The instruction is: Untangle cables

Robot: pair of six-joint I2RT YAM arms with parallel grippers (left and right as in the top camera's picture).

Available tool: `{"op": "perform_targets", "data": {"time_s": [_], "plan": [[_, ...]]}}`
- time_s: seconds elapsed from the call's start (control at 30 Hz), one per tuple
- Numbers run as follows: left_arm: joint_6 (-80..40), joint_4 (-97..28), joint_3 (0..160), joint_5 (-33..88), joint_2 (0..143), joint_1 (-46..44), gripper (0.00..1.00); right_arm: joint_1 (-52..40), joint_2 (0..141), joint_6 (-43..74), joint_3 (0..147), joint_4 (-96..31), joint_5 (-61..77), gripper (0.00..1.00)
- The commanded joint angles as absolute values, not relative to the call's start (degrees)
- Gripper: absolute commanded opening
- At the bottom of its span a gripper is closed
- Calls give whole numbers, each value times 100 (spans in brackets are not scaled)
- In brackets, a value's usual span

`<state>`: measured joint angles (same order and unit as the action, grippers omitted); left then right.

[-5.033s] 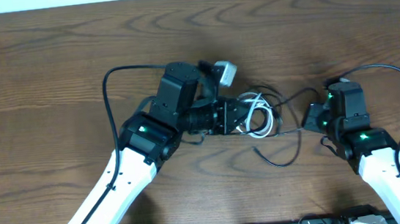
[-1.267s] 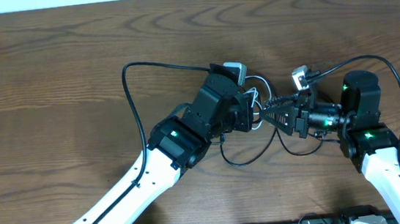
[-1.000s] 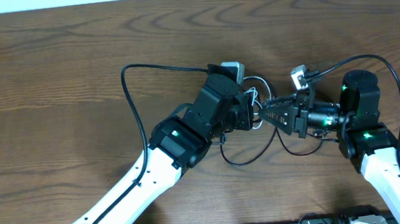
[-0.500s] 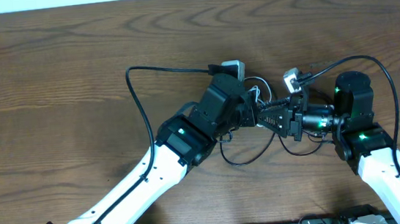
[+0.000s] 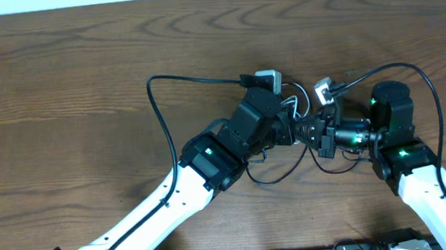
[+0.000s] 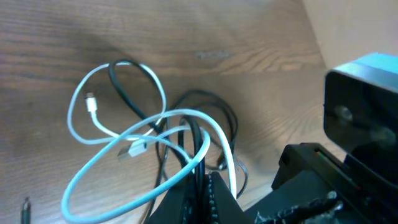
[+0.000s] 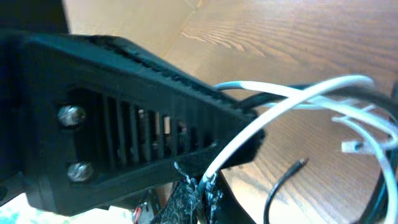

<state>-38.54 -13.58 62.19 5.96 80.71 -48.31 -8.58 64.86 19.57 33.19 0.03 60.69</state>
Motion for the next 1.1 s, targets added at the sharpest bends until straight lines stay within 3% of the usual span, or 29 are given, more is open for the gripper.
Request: {"op": "perform_targets", "data": {"time_s": [0.0, 0.13, 0.17, 0.47, 0.73, 1.07], "plan": [[-3505, -1651, 6243, 569, 8090, -4967, 7, -845, 6484, 1992, 3391, -377, 4842, 1], [-3494, -2311, 6243, -71, 8068, -4925, 8, -823, 6484, 2099, 3391, -1457, 2744, 1], [-3433, -2624, 6243, -274, 8053, -4875, 7, -790, 6484, 2388, 3391, -1997, 1492, 1], [-3052, -3240, 6243, -869, 7817, -4497, 7, -316, 6484, 2875, 3391, -2954, -1138, 1], [-2764, -3476, 6243, -864, 7273, -3603, 7, 757, 6484, 2871, 3391, -2985, -1339, 1], [-2766, -3621, 6243, -816, 6628, -1863, 8, 2034, 6484, 2869, 3391, -3024, -1057, 1]]}}
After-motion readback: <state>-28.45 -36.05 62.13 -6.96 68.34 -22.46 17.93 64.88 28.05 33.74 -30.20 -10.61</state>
